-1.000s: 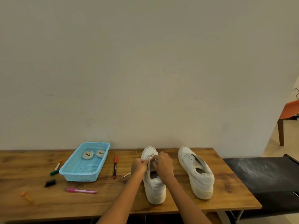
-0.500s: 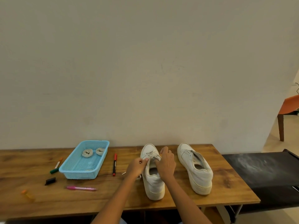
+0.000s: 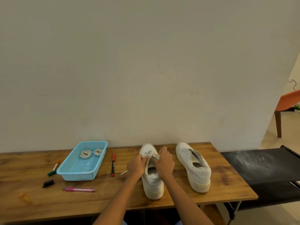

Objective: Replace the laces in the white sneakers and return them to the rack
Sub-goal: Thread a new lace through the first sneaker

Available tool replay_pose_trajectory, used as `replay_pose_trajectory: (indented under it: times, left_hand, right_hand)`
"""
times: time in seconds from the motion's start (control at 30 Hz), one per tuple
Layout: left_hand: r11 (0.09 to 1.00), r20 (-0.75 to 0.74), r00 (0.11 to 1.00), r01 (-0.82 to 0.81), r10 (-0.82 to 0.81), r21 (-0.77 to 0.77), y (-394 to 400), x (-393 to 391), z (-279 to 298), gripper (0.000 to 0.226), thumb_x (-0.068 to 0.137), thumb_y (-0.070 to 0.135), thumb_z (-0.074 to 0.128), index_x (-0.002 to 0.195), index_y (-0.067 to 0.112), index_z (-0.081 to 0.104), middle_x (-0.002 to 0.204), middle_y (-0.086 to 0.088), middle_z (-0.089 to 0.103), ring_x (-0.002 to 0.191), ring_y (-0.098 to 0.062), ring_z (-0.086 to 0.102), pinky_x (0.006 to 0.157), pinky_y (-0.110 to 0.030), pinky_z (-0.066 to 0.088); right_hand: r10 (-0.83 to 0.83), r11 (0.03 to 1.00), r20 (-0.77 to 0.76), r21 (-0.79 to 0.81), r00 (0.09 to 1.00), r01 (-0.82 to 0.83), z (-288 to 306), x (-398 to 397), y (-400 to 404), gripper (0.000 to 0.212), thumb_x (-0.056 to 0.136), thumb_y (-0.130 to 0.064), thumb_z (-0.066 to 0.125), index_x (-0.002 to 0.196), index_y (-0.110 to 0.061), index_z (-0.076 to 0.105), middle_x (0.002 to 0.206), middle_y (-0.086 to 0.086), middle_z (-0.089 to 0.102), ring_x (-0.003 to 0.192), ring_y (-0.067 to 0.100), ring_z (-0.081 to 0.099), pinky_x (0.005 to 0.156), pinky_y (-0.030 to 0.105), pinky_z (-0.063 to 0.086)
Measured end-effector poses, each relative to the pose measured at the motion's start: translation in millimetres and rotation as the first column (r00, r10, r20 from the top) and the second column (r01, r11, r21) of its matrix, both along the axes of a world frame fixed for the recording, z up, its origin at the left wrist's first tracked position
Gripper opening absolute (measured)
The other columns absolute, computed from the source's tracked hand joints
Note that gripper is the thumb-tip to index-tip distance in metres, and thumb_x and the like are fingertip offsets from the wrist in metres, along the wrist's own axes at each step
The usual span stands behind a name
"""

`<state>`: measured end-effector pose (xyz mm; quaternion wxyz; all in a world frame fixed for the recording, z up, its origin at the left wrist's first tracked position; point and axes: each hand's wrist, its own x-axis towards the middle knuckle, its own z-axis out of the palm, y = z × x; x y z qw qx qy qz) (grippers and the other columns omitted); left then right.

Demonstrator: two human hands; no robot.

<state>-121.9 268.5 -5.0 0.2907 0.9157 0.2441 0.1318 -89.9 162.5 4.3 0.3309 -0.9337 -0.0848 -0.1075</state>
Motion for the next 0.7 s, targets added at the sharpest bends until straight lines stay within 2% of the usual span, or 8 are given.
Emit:
replay_pose_trajectory:
  times: [0.07,0.13,0.17,0.23,0.3,0.37,0.53,0.7]
  left_hand:
    - [0.998,-0.088,0.995,0.046,-0.042,0.048,3,0,-3,0.034,0.099,0.042,0.039,0.099,0.016,0.06,0.09,-0.001,0.063,0.075,-0.014,0.054,0.058,-0.021,0.038]
    - [0.986,0.028,1.0,0.017,-0.012,-0.163,4,3,1,0.03,0.101,0.031,0.034,0.1,0.012,0.057,0.095,-0.006,0.062,0.08,-0.016,0.054,0.068,-0.027,0.041]
    - [0.93,0.143,0.988,0.0,0.056,-0.367,3,3,5,0.03,0.102,0.027,0.032,0.097,0.01,0.055,0.093,-0.008,0.06,0.078,-0.017,0.053,0.069,-0.028,0.041]
    - [0.728,0.295,0.916,0.005,0.271,-0.685,1,5,14,0.033,0.103,0.025,0.027,0.091,0.008,0.053,0.083,-0.009,0.058,0.071,-0.016,0.053,0.063,-0.026,0.042]
    - [0.585,0.336,0.847,0.037,0.411,-0.81,-1,5,18,0.037,0.104,0.025,0.025,0.081,0.008,0.049,0.071,-0.007,0.055,0.063,-0.015,0.056,0.06,-0.025,0.044]
    - [0.495,0.355,0.799,0.083,0.486,-0.865,-4,6,16,0.04,0.104,0.024,0.024,0.071,0.01,0.041,0.063,-0.005,0.044,0.051,-0.015,0.051,0.058,-0.026,0.045]
    - [0.478,0.366,0.765,0.088,0.529,-0.874,-11,10,10,0.036,0.104,0.022,0.025,0.071,0.013,0.036,0.063,-0.002,0.036,0.051,-0.014,0.033,0.038,-0.014,0.035]
    - [0.554,0.376,0.789,0.054,0.486,-0.83,-7,16,1,0.031,0.103,0.023,0.028,0.079,0.009,0.042,0.066,-0.004,0.04,0.051,-0.012,0.036,0.038,-0.014,0.033]
  right_hand:
    - [-0.001,1.0,-0.01,-0.004,1.0,0.001,1,0,0,0.033,0.084,-0.028,0.066,0.106,-0.016,0.045,0.103,0.002,0.06,0.092,0.018,0.056,0.065,0.023,0.042]
    - [0.001,1.0,-0.022,-0.009,1.0,-0.001,1,1,-1,0.034,0.084,-0.029,0.067,0.106,-0.015,0.045,0.103,0.002,0.06,0.092,0.018,0.057,0.065,0.024,0.042]
    - [0.001,1.0,-0.025,-0.011,1.0,-0.001,0,1,0,0.035,0.083,-0.03,0.067,0.105,-0.015,0.045,0.102,0.002,0.061,0.092,0.019,0.057,0.066,0.025,0.043]
    - [-0.001,1.0,-0.027,-0.015,1.0,0.0,0,2,0,0.036,0.083,-0.031,0.068,0.105,-0.016,0.044,0.103,0.002,0.061,0.092,0.019,0.057,0.066,0.025,0.044]
    - [-0.001,1.0,-0.028,-0.022,1.0,0.0,0,1,0,0.037,0.083,-0.032,0.068,0.106,-0.016,0.044,0.103,0.002,0.061,0.092,0.019,0.058,0.066,0.025,0.044]
    - [0.0,1.0,-0.024,-0.025,1.0,0.0,0,0,0,0.036,0.084,-0.032,0.067,0.107,-0.015,0.044,0.104,0.003,0.061,0.092,0.019,0.059,0.066,0.025,0.044]
    - [-0.003,0.999,-0.03,-0.038,1.0,0.002,1,-1,1,0.033,0.087,-0.03,0.063,0.109,-0.014,0.044,0.107,0.003,0.061,0.094,0.019,0.059,0.066,0.025,0.044]
    - [0.121,0.991,0.031,-0.056,0.992,-0.119,-1,2,-1,0.024,0.09,-0.017,0.055,0.114,-0.017,0.049,0.109,0.003,0.059,0.099,0.019,0.053,0.067,0.022,0.038]
